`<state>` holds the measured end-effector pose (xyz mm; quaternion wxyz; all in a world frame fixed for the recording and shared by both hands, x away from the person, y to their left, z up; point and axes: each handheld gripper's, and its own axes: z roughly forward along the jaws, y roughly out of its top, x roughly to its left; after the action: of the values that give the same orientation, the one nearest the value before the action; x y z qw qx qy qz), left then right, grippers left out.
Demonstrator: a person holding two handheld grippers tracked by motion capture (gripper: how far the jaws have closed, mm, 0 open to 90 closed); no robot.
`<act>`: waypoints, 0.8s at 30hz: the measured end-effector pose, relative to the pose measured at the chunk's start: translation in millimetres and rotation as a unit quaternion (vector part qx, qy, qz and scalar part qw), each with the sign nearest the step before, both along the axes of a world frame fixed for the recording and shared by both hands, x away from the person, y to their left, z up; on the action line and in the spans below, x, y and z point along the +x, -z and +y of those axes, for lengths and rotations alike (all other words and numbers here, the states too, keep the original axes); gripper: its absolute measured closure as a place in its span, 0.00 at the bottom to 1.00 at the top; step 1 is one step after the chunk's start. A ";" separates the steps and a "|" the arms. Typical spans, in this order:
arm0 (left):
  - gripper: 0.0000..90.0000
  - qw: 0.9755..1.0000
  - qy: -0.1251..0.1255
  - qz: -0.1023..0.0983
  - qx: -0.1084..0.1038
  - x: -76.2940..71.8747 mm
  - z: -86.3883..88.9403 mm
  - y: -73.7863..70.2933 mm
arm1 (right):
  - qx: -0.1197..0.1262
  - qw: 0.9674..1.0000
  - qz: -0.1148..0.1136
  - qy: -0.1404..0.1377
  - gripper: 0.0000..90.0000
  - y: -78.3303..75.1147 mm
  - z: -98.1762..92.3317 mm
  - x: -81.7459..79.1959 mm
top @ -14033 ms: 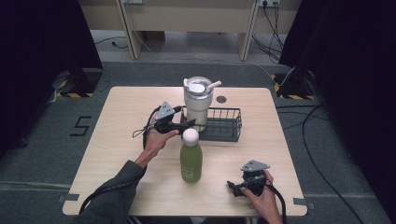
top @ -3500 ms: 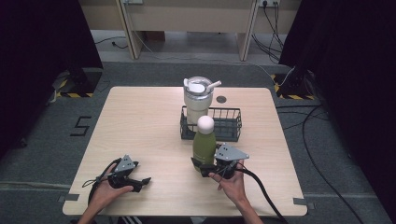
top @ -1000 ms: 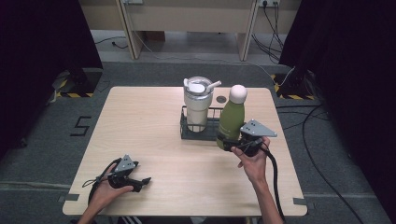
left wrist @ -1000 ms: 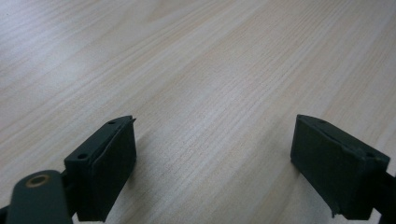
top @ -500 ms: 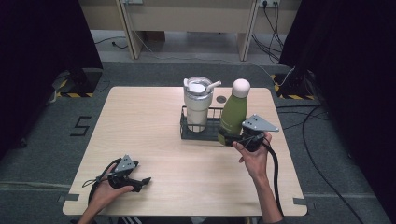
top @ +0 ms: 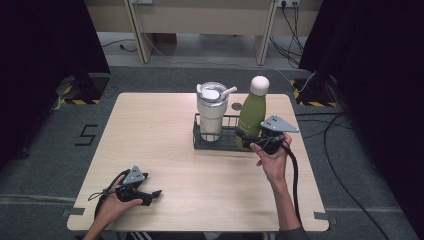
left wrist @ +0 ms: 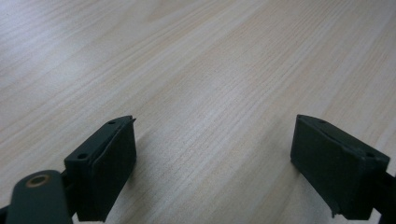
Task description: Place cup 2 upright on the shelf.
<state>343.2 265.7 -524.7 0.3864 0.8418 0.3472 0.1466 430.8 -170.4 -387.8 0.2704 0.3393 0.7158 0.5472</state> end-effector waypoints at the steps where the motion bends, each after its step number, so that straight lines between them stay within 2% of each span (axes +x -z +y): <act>1: 0.15 1.000 0.000 0.000 0.000 0.0 0.0 0.0 | 0.001 1.000 0.000 0.000 0.23 -0.4 0.2 0.9; 5: 0.15 1.000 0.000 0.000 0.000 0.0 0.0 0.0 | -0.005 1.000 -0.001 0.005 0.23 -2.9 0.3 3.5; 20: 0.15 1.000 0.001 0.001 0.000 0.1 0.1 -0.1 | 0.001 1.000 -0.006 0.021 0.23 -14.1 -5.2 17.1; 24: 0.15 1.000 0.000 0.000 0.000 0.0 0.1 0.0 | 0.004 1.000 0.000 0.026 0.23 -15.0 -6.6 22.2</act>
<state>343.2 265.8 -524.7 0.3864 0.8418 0.3472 0.1466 453.0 -177.0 -372.8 0.2828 0.3589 0.7044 0.5432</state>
